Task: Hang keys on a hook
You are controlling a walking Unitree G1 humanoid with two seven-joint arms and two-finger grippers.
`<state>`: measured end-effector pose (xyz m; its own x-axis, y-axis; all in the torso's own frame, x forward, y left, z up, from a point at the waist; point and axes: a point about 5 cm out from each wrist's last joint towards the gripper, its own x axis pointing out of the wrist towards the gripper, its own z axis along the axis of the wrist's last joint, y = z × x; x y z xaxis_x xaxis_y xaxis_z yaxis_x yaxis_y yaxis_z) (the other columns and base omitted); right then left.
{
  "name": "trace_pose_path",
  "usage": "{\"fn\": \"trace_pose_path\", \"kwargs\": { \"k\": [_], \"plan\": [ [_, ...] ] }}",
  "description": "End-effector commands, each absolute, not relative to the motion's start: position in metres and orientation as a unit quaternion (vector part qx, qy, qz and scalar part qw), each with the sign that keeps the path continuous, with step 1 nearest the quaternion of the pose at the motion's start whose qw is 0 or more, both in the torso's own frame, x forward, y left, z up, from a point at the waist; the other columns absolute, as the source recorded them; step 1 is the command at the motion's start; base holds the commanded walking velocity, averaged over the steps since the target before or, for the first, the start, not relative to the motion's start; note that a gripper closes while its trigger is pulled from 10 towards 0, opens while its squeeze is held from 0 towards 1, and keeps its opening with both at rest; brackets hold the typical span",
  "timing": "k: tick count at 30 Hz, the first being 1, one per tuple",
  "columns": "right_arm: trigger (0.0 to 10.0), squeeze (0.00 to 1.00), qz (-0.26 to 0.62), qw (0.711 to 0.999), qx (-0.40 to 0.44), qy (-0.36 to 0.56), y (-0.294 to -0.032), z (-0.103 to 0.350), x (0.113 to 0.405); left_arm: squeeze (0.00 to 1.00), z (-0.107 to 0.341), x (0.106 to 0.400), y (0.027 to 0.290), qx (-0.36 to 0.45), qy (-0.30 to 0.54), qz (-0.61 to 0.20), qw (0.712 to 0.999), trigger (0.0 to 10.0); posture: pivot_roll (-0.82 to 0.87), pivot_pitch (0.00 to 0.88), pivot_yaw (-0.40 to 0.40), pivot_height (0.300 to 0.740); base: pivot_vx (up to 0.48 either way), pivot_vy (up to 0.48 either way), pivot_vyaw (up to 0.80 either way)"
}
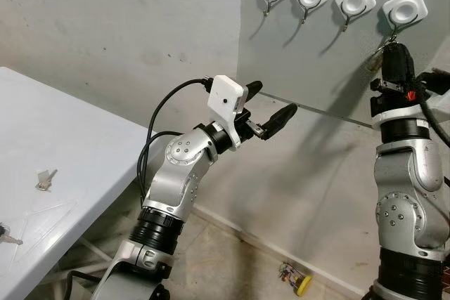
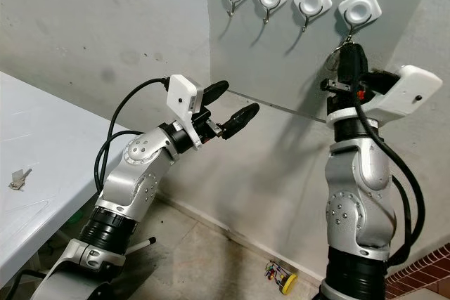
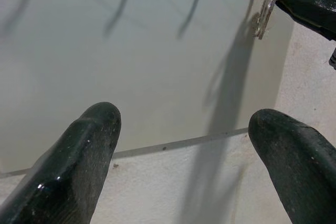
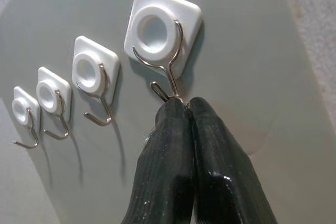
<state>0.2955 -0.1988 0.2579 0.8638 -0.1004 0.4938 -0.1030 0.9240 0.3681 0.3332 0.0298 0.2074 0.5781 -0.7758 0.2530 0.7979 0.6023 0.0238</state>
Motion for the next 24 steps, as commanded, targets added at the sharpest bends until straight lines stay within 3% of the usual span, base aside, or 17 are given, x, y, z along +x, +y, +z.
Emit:
{"fn": "trace_pose_path", "kwargs": {
  "k": [1,5,10,11,24],
  "plan": [
    [10.0,0.0,-0.003,0.942,0.217,-0.256,-0.199,0.261,0.296,0.0,0.212,0.333,0.03,-0.043,-0.128,-0.444,0.886,10.0,-0.1,0.054,0.037,0.74,0.0,0.0,0.0],
    [10.0,0.0,-0.002,0.938,0.232,-0.256,-0.2,0.264,0.296,0.0,0.213,0.334,0.03,-0.044,-0.128,-0.444,0.886,10.0,-0.1,0.06,0.04,0.74,0.0,0.0,0.0],
    [10.0,0.0,0.002,0.944,0.192,-0.268,-0.199,0.264,0.294,0.0,0.213,0.334,0.031,-0.041,-0.13,-0.439,0.888,10.0,-0.1,0.06,0.04,0.74,0.0,0.0,0.0],
    [10.0,1.0,0.007,0.948,0.178,-0.263,-0.198,0.259,0.293,0.0,0.213,0.335,0.031,-0.04,-0.131,-0.436,0.89,10.0,-0.1,0.064,0.039,0.74,0.0,0.0,0.0],
    [10.0,1.0,0.005,0.97,0.098,-0.221,-0.187,0.226,0.289,0.0,0.208,0.337,0.037,-0.021,-0.136,-0.403,0.905,10.0,-0.1,0.063,0.036,0.74,0.0,0.0,0.0]
  ]
}}
